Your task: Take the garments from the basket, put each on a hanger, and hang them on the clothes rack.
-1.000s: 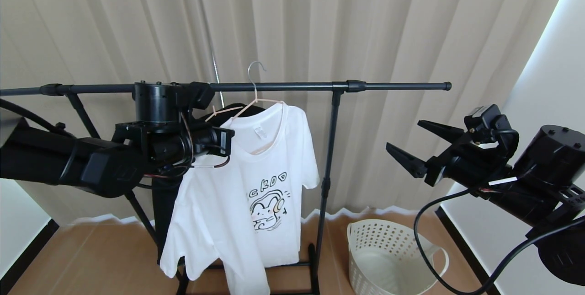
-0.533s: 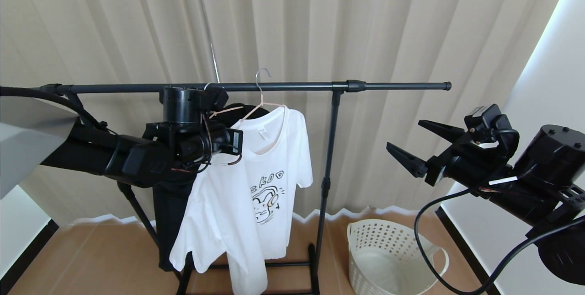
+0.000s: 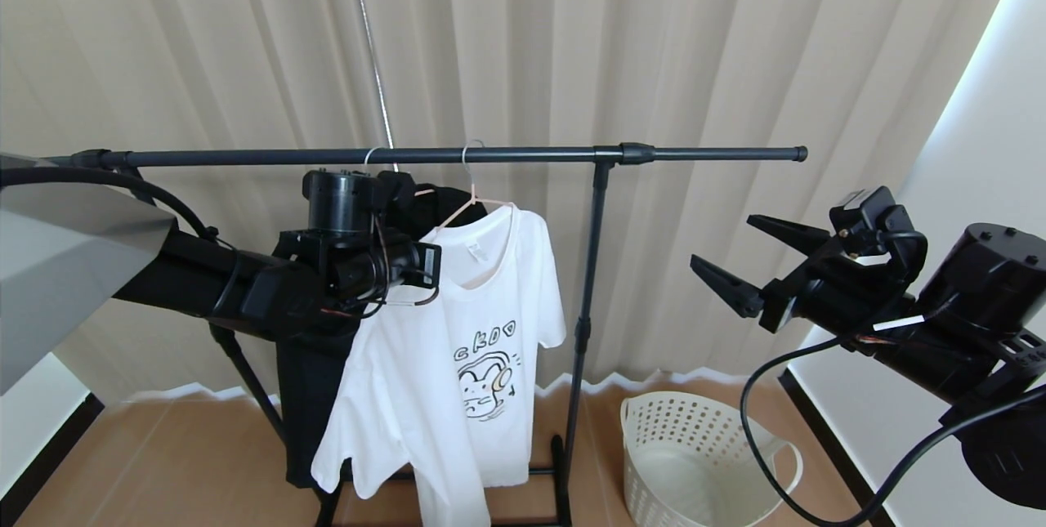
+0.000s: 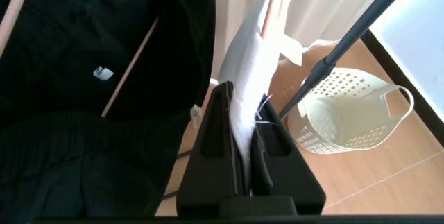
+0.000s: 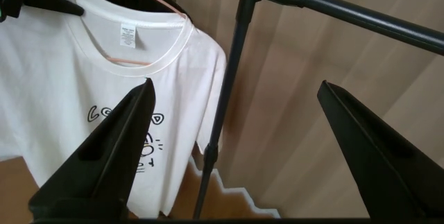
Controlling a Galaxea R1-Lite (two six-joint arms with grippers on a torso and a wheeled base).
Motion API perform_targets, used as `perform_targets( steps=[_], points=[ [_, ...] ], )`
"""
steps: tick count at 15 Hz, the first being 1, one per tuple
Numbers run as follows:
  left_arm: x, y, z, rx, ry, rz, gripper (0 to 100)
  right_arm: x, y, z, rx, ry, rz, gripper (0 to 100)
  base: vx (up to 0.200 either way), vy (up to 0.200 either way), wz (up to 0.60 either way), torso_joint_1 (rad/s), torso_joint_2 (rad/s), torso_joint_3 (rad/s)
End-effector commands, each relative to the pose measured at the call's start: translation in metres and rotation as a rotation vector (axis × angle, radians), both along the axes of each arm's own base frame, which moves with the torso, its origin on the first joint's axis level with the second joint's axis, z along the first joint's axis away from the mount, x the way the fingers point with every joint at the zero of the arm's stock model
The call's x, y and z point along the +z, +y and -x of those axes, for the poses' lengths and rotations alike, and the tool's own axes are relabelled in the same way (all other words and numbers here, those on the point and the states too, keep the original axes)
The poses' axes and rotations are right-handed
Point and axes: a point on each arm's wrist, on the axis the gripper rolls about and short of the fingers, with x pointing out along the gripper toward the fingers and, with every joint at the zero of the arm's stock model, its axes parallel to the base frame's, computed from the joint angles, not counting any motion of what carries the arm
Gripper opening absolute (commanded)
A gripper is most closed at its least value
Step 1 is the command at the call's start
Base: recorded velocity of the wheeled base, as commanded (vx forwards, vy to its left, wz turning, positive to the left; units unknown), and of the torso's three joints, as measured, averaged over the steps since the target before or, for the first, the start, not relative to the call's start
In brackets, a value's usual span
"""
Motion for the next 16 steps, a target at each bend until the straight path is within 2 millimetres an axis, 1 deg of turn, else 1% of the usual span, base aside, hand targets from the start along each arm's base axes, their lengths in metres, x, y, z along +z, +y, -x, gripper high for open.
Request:
perform_targets(
  steps=[1,3,5,7,12,13,16],
  points=[
    [-0.003,0.000,0.000,0.000,0.008,-0.002,0,-0.001,0.000,0.000,0.001,0.003,0.001,100,0.000,0.000,0.00,0.000,0.00,0.000],
    [-0.006,0.000,0.000,0.000,0.018,-0.005,0,-0.001,0.000,0.000,0.000,0.002,0.001,100,0.000,0.000,0.00,0.000,0.00,0.000],
    [-0.016,0.000,-0.003,0.025,0.038,-0.024,0,-0.001,0.000,0.000,-0.002,0.002,0.001,100,0.000,0.000,0.00,0.000,0.00,0.000],
    [-0.020,-0.001,-0.003,0.026,0.047,-0.026,0,-0.001,0.000,0.000,0.001,0.002,0.001,100,0.000,0.000,0.00,0.000,0.00,0.000],
    [-0.019,0.000,-0.003,0.029,0.047,-0.020,0,0.000,0.000,0.000,0.001,0.000,0.000,100,0.000,0.000,0.00,0.000,0.00,0.000],
    [-0.019,0.000,-0.003,0.029,0.046,-0.020,100,0.000,0.000,0.000,0.000,0.000,0.000,100,0.000,0.000,0.00,0.000,0.00,0.000],
    [-0.016,0.000,-0.003,0.034,0.042,-0.005,100,-0.001,0.000,0.000,0.001,0.002,0.001,100,0.000,0.000,0.00,0.000,0.00,0.000]
  ],
)
